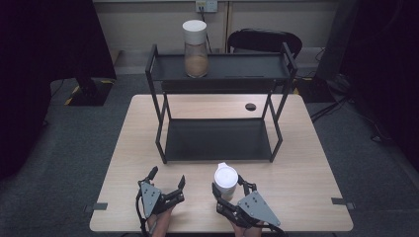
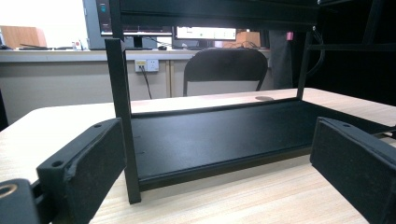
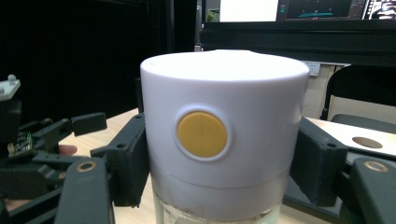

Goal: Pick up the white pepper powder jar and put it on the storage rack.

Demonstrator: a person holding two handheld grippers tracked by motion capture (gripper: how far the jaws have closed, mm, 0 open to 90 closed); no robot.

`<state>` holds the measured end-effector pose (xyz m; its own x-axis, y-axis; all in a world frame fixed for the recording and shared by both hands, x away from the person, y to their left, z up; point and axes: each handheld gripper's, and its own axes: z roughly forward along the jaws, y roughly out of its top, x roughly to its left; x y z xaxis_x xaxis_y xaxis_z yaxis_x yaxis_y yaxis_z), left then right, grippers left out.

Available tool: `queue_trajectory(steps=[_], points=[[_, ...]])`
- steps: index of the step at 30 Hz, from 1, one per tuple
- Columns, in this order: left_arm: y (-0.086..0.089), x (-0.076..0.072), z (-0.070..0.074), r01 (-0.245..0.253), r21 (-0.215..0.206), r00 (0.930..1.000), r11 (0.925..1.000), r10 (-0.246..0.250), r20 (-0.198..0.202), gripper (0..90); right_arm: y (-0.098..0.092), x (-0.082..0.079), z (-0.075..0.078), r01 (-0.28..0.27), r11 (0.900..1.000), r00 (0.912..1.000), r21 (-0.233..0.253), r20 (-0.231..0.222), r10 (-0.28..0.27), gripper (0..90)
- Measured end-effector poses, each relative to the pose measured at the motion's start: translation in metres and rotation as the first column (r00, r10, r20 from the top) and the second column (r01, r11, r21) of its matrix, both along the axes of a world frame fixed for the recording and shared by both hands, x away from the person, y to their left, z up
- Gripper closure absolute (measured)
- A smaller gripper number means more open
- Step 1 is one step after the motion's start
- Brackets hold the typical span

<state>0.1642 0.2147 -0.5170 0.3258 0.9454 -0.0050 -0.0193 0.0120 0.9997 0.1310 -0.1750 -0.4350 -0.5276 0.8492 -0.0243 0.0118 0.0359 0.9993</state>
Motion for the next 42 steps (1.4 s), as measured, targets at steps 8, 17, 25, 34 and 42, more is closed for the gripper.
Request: queue_trajectory(steps=[8,17,25,34,42], points=[[0.000,0.000,0.000,0.000,0.000,1.0000,1.0000,0.000,0.000,3.1,-0.002,0.008,0.017,0.004,1.000,0.9999,0.005,0.016,-0.005,30.6],[0.000,0.000,0.000,-0.001,0.000,1.0000,1.0000,0.001,-0.001,3.3,-0.007,0.020,0.036,0.012,1.000,0.9996,0.019,0.025,-0.013,30.6],[0.000,0.000,0.000,-0.001,0.000,1.0000,1.0000,0.001,0.000,3.3,-0.009,0.035,0.055,0.008,1.000,0.9992,0.008,0.039,-0.008,30.6],[0.000,0.000,0.000,-0.001,0.001,1.0000,1.0000,0.001,0.000,3.3,-0.009,0.052,0.074,0.003,1.000,0.9978,0.007,0.066,-0.003,30.6],[0.000,0.000,0.000,-0.001,0.001,1.0000,1.0000,0.001,0.000,3.3,-0.010,0.065,0.094,0.000,1.000,0.9968,0.026,0.080,-0.002,30.7]])
